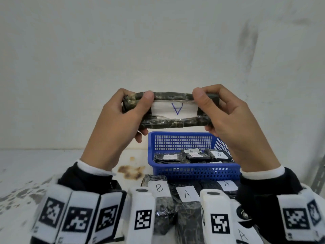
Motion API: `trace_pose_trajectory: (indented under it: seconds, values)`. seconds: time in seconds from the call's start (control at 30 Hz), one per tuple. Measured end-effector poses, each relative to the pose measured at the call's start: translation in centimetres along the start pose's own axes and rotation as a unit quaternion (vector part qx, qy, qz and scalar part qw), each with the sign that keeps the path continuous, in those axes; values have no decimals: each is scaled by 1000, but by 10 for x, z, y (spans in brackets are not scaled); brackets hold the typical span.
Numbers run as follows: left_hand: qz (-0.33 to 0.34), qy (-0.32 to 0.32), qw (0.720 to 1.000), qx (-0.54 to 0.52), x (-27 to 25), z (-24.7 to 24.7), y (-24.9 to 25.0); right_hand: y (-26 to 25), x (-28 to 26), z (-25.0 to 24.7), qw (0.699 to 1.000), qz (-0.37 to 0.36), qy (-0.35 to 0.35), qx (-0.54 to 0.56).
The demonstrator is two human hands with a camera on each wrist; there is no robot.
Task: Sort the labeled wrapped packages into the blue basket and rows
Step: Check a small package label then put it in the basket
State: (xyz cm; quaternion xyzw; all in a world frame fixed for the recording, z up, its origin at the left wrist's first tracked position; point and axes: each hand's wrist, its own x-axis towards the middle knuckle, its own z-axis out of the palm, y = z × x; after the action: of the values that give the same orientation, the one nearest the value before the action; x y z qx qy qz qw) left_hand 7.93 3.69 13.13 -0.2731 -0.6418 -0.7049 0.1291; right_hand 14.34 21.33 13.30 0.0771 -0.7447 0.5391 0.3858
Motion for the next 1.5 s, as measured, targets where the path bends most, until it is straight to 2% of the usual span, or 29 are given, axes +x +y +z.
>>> trace_pose_trajectory:
  seconds: [0.47, 0.7, 0.8, 0.97, 1.03, 1.13, 1.33, 1.5]
  values:
    - [26, 48, 996, 76, -3, 10, -3, 0, -4, 8, 998, -49, 11, -22]
    - [33, 38, 991, 120, -3, 10, -6, 6, -1, 6, 997, -59, 10, -52]
    - [7, 5, 995, 95, -2, 8, -3, 4, 0, 4, 998, -56, -1, -42]
    - [20, -24, 999, -32, 3, -7, 1, 1, 1, -4, 1000, -12, -12, -10]
    - [32, -33, 998, -43, 4, -11, 1, 2, 1, -4, 1000, -3, -19, -16]
    - [-1, -23, 999, -46, 7, -17, -3, 3, 3, -4, 1000, 9, -8, 23]
    - [-25, -68, 996, -61, 4, -14, 3, 4, 5, -8, 996, -1, 2, 93]
    - [-25, -65, 997, -37, 2, -10, 4, 3, 4, -8, 997, -10, 11, 73]
